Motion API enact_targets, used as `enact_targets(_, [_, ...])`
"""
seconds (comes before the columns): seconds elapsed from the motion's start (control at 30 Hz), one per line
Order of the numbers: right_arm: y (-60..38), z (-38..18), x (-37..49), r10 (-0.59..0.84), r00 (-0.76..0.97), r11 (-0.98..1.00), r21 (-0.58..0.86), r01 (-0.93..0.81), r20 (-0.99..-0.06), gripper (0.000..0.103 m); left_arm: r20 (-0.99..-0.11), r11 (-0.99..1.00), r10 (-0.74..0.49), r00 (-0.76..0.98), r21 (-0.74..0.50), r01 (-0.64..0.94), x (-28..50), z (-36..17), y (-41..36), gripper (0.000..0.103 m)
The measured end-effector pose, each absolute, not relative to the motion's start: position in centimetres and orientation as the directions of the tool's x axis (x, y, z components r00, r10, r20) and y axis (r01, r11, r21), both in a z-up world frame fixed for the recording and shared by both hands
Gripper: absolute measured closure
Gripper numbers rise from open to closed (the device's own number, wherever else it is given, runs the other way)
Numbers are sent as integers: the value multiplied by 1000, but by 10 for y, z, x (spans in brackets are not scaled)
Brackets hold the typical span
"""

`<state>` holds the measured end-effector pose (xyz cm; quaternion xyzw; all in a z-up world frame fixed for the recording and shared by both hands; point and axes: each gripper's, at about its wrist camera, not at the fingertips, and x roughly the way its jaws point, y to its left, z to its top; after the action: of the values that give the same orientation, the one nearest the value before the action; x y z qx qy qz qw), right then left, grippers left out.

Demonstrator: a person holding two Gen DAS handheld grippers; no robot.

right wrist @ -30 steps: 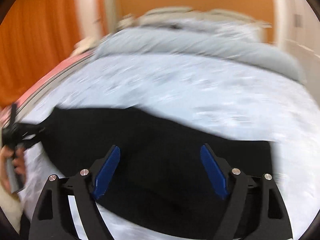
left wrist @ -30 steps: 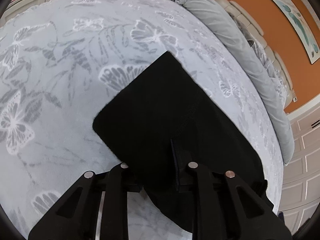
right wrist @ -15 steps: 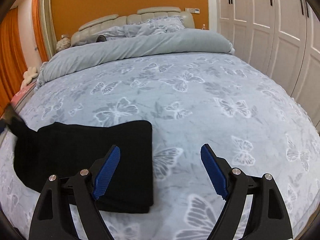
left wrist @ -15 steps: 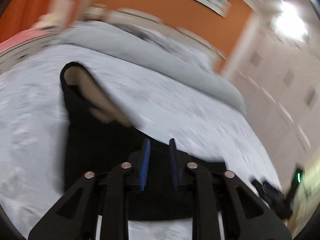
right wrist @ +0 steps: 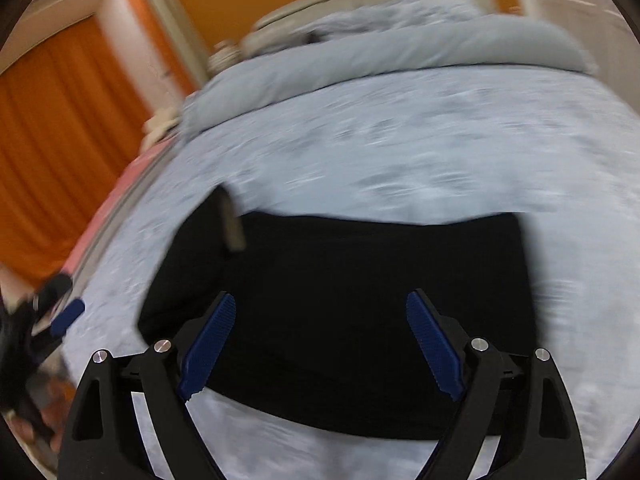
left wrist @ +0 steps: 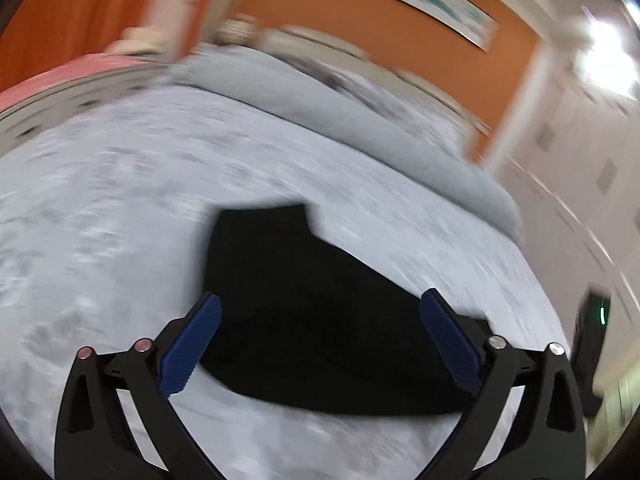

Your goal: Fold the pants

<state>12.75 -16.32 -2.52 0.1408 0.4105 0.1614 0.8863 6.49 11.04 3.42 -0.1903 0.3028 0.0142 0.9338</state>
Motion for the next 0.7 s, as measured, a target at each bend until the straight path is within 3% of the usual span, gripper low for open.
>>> enact_targets(0.07, [-121,-30,141,451,589,891,383,-245,-671,18,-586,912,34,809,-313,-265,67,37,144,5])
enact_targets(0.17, [-74,-39,157,457,590,889,338,-308,-666,18,-617,893,106,779,-286,-348,68,35,176,5])
enact_targets(0.4, [-21,-92,204,282,603,954,147,-263,-746,15,-642,905,209,738,-159,-394,55,23,212,5])
enact_targets(0.47, [-12,-92,197,237,638,955,56,-291,-733,28,-648,908,214,731,-144,-393,55,18,221,5])
enact_targets(0.5, [-9,-86,194,233,646,952,36,-303,-727,60,-658,907,206,725,-148,-393,54,15,226,5])
enact_targets(0.53, [-13,-79,194,258,642,950,68,-304,-722,81,-664,906,196,722,-158,-391,55,13,230,5])
enact_targets(0.6, [-29,-62,194,356,627,931,203,-304,-693,91,-670,900,183,720,-181,-397,56,13,237,5])
enact_targets(0.7, [-45,-30,186,421,646,907,273,-322,-637,94,-674,889,167,720,-214,-406,59,13,238,5])
